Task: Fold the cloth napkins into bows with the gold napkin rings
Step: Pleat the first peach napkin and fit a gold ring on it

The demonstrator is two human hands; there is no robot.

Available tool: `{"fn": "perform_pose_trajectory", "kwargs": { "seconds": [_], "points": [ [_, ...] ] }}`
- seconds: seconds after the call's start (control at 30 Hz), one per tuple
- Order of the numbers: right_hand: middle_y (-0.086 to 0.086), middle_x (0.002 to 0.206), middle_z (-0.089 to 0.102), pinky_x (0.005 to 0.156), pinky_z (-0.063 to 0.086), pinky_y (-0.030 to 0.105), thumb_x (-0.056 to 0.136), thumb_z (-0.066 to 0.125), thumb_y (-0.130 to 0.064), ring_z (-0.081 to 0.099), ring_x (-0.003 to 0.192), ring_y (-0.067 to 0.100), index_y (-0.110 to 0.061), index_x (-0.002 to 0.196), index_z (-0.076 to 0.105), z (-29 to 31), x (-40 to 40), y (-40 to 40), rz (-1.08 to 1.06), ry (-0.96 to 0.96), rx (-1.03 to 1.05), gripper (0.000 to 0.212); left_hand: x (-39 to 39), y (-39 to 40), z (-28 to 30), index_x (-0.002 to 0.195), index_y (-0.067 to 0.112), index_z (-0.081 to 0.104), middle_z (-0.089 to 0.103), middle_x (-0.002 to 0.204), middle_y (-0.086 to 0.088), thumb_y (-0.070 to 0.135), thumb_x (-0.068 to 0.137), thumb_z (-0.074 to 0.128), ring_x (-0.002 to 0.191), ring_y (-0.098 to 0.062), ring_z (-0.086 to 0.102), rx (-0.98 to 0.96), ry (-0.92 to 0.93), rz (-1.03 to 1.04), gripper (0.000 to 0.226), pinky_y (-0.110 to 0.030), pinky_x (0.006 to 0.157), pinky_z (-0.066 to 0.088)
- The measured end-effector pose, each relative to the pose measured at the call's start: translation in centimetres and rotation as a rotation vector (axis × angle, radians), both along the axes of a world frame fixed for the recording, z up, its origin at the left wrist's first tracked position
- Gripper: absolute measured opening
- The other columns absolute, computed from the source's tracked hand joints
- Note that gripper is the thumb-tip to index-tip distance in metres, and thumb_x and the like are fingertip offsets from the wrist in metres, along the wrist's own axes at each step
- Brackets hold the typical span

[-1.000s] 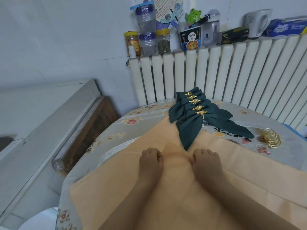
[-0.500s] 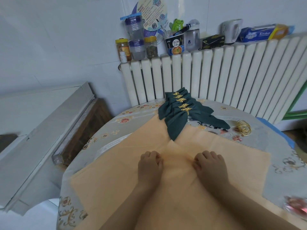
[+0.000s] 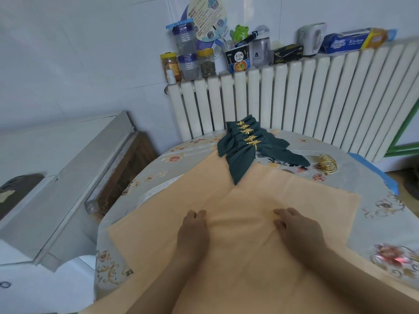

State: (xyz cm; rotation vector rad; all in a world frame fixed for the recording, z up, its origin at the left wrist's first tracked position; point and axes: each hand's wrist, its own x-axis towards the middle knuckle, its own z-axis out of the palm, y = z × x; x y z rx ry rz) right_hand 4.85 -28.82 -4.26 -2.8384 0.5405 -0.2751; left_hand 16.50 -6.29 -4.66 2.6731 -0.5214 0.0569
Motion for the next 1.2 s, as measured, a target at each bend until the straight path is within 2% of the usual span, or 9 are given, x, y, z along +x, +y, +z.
{"fn": "perform_pose_trajectory", "kwargs": {
  "seconds": [0.1,0.2,0.3,0.5,0.7,0.83,1.03,1.13,1.2],
  "points": [
    [-0.006,0.124,0.056,0.079,0.047,0.030,0.097,0.042,-0.036,0.059,0.107,0.016,-0.028,0.130,0.051,-0.5,-0.8,0.1,-0.004,-0.028,-0.003,0.035,-0.8,0.3,-0.3,0.130,0.019,0.048,0.045,0.111,-0.005,0.014,0.095,0.039,0.101,-0.023,0.050,0.026,-0.010,-0.006,0.036,-0.030,0.082,0.042],
    [0.002,0.087,0.070,0.066,0.049,0.034,0.077,0.073,-0.022,0.064,0.080,0.027,-0.018,0.096,0.072,-0.9,-0.4,-0.1,0.014,-0.104,-0.042,0.019,-0.7,0.0,-0.5,0.125,0.015,0.054,0.050,0.109,-0.009,0.012,0.094,0.040,0.102,-0.027,0.049,0.012,-0.047,0.003,0.034,-0.035,0.085,0.043],
    [0.000,0.068,0.065,0.058,0.046,0.033,0.067,0.081,-0.015,0.058,0.067,0.027,-0.017,0.073,0.068,-1.4,0.4,-0.5,-0.011,-0.141,-0.078,0.014,0.1,-0.7,-0.8,0.113,0.007,0.064,0.058,0.100,-0.015,0.010,0.091,0.045,0.095,-0.035,0.052,-0.033,-0.114,0.039,0.030,-0.039,0.083,0.041],
    [0.004,0.081,0.066,0.068,0.042,0.035,0.085,0.065,-0.019,0.055,0.079,0.029,-0.014,0.084,0.066,-1.8,1.1,-1.0,-0.094,-0.172,-0.027,0.006,0.8,-1.8,-1.3,0.104,0.008,0.071,0.061,0.091,-0.012,0.013,0.089,0.056,0.087,-0.031,0.052,-0.125,-0.148,0.091,0.021,-0.038,0.080,0.042],
    [0.008,0.080,0.063,0.058,0.047,0.036,0.073,0.076,-0.009,0.057,0.068,0.031,-0.012,0.087,0.070,-2.4,1.5,-1.2,-0.051,-0.194,-0.089,0.016,0.6,-2.0,-1.1,0.121,0.018,0.061,0.054,0.113,-0.005,0.023,0.094,0.046,0.106,-0.026,0.045,-0.027,-0.122,0.117,0.031,-0.035,0.089,0.034],
    [0.005,0.105,0.061,0.085,0.042,0.036,0.092,0.054,-0.025,0.053,0.098,0.026,-0.016,0.110,0.064,-1.5,2.7,-0.7,-0.050,-0.105,-0.047,0.023,1.5,-2.6,0.0,0.121,0.025,0.052,0.052,0.120,0.001,0.036,0.092,0.043,0.114,-0.021,0.044,0.139,-0.010,0.122,0.032,-0.034,0.094,0.031],
    [0.002,0.110,0.058,0.091,0.035,0.031,0.094,0.047,-0.036,0.047,0.106,0.021,-0.020,0.103,0.058,0.1,5.7,-0.5,-0.080,0.043,0.096,0.021,4.2,-3.9,1.8,0.083,0.020,0.057,0.048,0.093,0.001,0.025,0.082,0.054,0.102,-0.022,0.049,-0.020,0.271,0.041,0.006,-0.026,0.078,0.035],
    [0.005,0.104,0.060,0.081,0.038,0.029,0.092,0.051,-0.029,0.049,0.094,0.020,-0.018,0.092,0.051,0.5,7.1,-0.4,-0.046,0.035,0.226,0.011,5.1,-4.5,2.3,0.084,0.016,0.054,0.054,0.090,0.000,0.017,0.079,0.056,0.087,-0.019,0.054,-0.163,0.309,-0.020,0.005,-0.027,0.070,0.041],
    [0.004,0.104,0.060,0.079,0.040,0.029,0.091,0.052,-0.023,0.052,0.092,0.019,-0.018,0.101,0.049,0.7,7.5,-0.3,-0.015,0.008,0.381,0.011,5.0,-4.8,2.7,0.094,0.015,0.050,0.056,0.084,0.001,0.016,0.081,0.056,0.072,-0.014,0.051,-0.291,0.370,-0.015,0.014,-0.027,0.063,0.040]
  ]
}}
